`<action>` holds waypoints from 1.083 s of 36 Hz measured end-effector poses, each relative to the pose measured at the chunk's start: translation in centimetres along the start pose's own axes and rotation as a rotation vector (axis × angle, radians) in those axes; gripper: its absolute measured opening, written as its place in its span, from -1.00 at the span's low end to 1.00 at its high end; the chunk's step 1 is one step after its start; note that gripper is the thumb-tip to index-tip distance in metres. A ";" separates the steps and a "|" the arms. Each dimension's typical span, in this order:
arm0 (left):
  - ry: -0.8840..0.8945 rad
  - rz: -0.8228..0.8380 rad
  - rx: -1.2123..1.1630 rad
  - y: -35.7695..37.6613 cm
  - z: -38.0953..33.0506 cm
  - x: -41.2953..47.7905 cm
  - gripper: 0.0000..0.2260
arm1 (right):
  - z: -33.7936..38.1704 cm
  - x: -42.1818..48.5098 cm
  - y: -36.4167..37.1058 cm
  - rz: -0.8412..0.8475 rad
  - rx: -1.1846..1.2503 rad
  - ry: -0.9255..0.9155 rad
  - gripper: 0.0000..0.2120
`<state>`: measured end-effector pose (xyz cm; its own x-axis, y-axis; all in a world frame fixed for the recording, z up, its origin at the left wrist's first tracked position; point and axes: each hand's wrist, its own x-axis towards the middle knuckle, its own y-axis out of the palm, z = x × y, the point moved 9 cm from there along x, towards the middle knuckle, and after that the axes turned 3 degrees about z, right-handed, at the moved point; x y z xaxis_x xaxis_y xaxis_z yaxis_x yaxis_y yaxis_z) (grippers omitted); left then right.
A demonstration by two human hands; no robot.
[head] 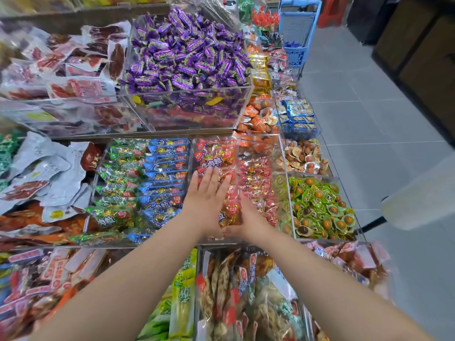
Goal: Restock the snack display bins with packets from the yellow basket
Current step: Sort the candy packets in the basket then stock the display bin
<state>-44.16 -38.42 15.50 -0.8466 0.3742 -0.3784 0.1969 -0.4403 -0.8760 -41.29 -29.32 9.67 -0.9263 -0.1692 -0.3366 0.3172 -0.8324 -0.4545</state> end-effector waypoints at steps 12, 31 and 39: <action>-0.078 0.028 -0.044 1.7 1.9 2.1 0.26 | 0.6 1.7 1.2 -0.109 -0.283 0.061 0.23; 0.025 0.088 0.004 2.7 1.8 1.7 0.29 | 0.0 0.0 0.7 0.094 -0.096 0.089 0.23; 0.178 -0.044 -0.147 0.0 0.3 -0.9 0.07 | -1.8 -4.9 -4.1 -0.232 0.170 0.109 -0.45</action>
<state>-43.55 -39.04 15.96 -0.7583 0.5340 -0.3739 0.2425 -0.3013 -0.9222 -37.66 -24.18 11.73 -0.9399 0.0856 -0.3305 0.0527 -0.9201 -0.3882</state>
